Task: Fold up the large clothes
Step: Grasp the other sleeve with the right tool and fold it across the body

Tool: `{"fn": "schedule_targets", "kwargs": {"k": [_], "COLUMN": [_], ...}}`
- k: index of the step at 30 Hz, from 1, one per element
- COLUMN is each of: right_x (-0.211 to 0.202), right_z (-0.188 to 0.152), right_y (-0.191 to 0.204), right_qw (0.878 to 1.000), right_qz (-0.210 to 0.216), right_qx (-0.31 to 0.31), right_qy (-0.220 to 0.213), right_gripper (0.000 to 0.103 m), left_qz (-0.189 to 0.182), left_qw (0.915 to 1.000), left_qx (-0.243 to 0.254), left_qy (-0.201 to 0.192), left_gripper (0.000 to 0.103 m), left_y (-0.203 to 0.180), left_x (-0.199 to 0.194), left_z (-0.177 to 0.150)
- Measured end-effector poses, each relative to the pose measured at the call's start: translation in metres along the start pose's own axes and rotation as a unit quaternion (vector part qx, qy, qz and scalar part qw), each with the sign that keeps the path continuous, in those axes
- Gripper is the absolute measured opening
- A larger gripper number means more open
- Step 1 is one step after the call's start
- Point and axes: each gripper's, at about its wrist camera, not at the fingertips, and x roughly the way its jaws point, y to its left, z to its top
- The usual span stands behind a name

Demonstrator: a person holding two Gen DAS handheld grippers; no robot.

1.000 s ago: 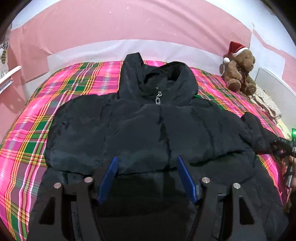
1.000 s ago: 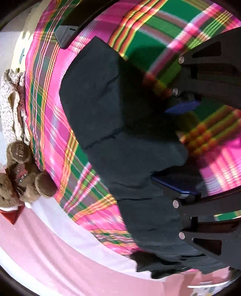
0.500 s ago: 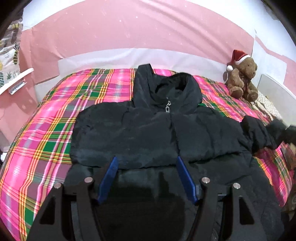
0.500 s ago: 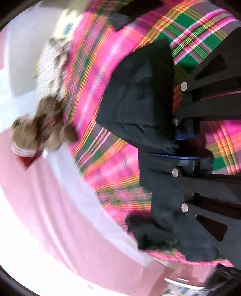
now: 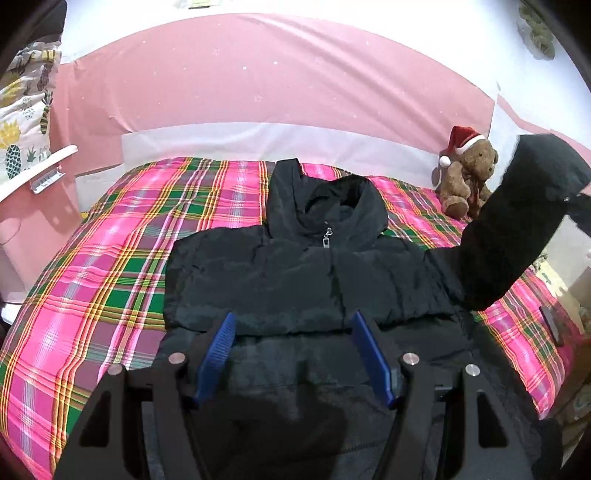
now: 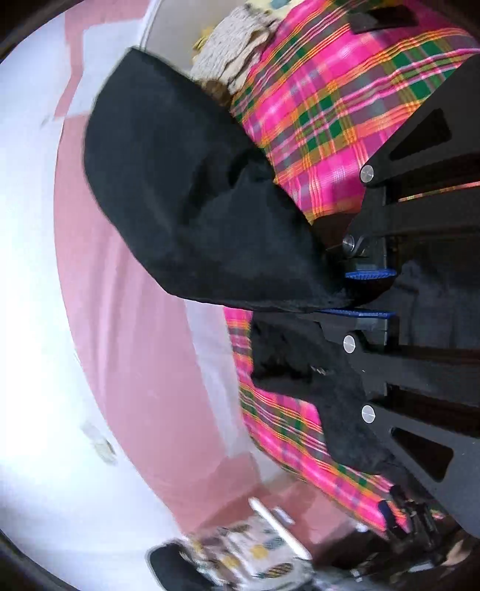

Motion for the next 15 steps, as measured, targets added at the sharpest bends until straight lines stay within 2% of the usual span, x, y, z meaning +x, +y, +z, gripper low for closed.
{"fn": "schedule_targets", "kwargs": {"k": [5,11,15], "right_x": [0.056,0.127,0.163], "right_z": [-0.031,-0.084,-0.109], "right_y": [0.049,0.093,0.101], "right_qw": [0.996,0.983,0.974], "right_qz": [0.026,0.054,0.082], "right_qx": [-0.052,-0.095,-0.09], "right_qy": [0.063,0.149,0.19], "right_gripper": [0.012,0.013,0.03], "left_qz": [0.004,0.012,0.01], "left_qw": [0.9999,0.9994,0.9991], "left_qx": [-0.012,-0.029,-0.038], "left_qy": [0.004,0.011,0.014], "left_gripper": [0.068,0.068,0.068], "left_y": [0.012,0.031,0.039], "left_x": [0.004,0.012,0.017], "left_z": [-0.002,-0.006,-0.006]}}
